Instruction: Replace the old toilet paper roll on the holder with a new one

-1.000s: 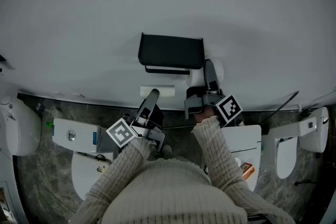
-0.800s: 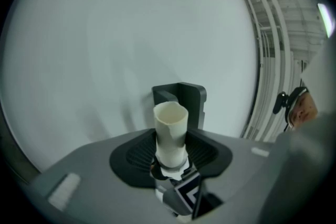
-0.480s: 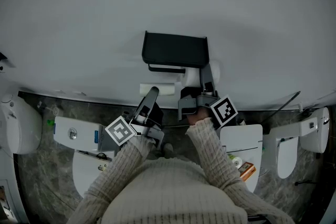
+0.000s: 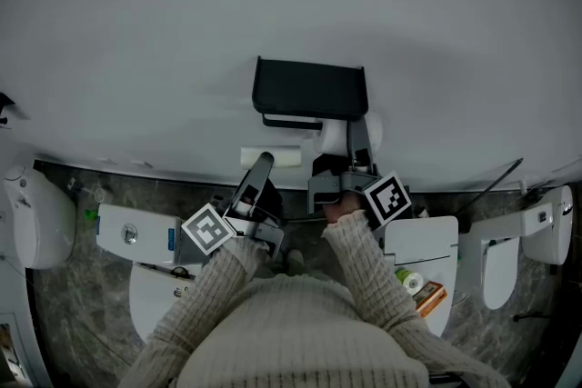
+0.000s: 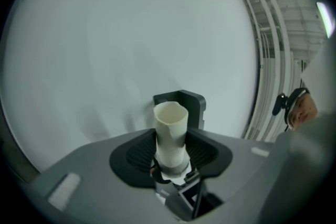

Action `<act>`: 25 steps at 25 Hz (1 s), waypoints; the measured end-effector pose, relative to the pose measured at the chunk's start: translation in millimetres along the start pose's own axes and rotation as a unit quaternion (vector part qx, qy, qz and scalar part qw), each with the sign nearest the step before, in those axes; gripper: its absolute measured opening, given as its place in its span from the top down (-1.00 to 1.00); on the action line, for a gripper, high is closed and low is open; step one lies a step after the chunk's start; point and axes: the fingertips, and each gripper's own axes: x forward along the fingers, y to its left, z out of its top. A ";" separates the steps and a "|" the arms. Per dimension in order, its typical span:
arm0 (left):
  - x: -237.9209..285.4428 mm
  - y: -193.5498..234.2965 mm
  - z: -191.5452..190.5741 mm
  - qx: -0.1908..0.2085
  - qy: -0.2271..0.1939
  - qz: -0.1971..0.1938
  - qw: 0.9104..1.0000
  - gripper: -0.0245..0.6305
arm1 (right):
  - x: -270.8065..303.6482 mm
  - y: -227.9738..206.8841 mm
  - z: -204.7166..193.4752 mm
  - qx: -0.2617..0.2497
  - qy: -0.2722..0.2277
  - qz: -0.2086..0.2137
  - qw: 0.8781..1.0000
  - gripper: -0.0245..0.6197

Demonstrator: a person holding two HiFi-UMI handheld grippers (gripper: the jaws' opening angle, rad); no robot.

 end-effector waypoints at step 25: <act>6.4 1.1 0.6 -0.008 0.004 -0.004 1.000 0.44 | 2.1 13.7 -32.4 -0.097 0.128 0.043 0.986 -0.48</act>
